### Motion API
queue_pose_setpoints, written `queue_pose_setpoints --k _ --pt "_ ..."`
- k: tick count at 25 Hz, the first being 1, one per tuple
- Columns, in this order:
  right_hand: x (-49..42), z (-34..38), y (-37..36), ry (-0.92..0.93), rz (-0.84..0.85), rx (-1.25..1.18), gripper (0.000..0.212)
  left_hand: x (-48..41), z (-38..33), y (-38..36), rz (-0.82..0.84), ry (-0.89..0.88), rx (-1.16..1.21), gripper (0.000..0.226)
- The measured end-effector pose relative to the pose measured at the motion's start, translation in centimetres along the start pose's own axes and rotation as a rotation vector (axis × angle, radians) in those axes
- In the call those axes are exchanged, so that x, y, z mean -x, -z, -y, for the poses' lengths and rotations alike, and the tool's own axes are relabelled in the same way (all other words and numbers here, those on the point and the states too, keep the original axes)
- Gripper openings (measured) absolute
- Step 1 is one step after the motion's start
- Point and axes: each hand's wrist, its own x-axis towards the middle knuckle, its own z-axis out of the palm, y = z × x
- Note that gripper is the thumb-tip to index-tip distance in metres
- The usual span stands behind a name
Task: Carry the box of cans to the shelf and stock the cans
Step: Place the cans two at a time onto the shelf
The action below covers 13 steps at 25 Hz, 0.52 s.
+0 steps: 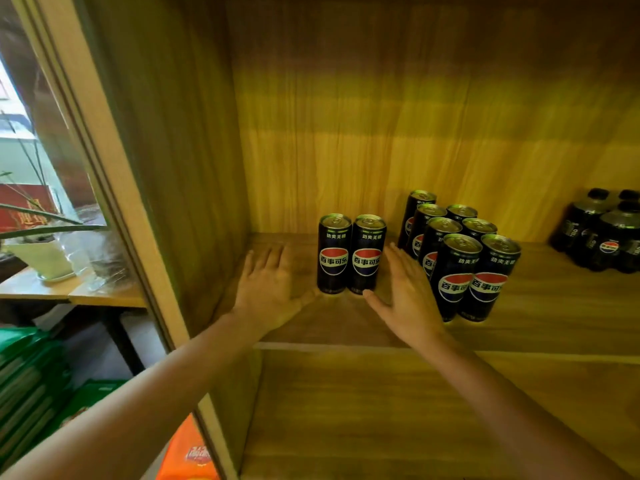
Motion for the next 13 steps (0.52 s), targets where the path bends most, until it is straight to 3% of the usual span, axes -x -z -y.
queue_pose_setpoints --k 5,13 --pt "1.5 4.4 2.1 0.167 0.119 0.245 0.079 3.7 1.2 2.2 -0.024 -0.077 -0.079 0.090" --pt "9.9 10.4 0.1 0.077 0.195 0.277 0.079 12.9 5.5 1.8 -0.004 -0.207 -0.018 0.087"
